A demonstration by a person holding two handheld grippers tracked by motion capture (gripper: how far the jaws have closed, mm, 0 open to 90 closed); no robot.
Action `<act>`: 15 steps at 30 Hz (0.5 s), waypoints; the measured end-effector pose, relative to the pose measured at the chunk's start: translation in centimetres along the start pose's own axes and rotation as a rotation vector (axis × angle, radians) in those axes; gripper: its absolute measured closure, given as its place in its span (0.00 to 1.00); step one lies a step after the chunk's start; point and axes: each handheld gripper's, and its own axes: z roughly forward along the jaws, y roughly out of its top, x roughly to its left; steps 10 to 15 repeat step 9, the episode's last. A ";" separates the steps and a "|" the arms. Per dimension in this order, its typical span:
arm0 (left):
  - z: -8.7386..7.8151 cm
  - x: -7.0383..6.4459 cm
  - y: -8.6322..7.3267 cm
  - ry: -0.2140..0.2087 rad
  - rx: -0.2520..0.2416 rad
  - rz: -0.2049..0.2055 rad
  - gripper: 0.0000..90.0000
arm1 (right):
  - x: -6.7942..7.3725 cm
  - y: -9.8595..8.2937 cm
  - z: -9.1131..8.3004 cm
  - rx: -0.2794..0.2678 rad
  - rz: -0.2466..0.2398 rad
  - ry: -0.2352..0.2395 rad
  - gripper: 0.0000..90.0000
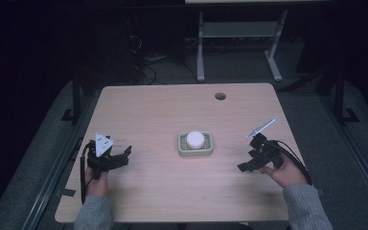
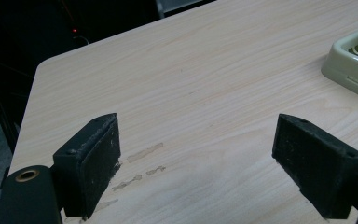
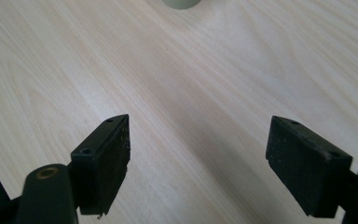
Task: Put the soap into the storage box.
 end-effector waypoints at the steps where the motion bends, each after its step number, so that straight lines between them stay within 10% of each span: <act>1: 0.0 0.0 0.0 0.001 0.000 0.003 0.16 | 0.0 -0.2 0.0 -0.001 -0.003 -0.002 0.23; 15: 0.1 -0.1 0.0 -0.002 0.003 0.002 0.16 | 0.1 -2.3 0.5 -0.012 0.018 0.008 0.22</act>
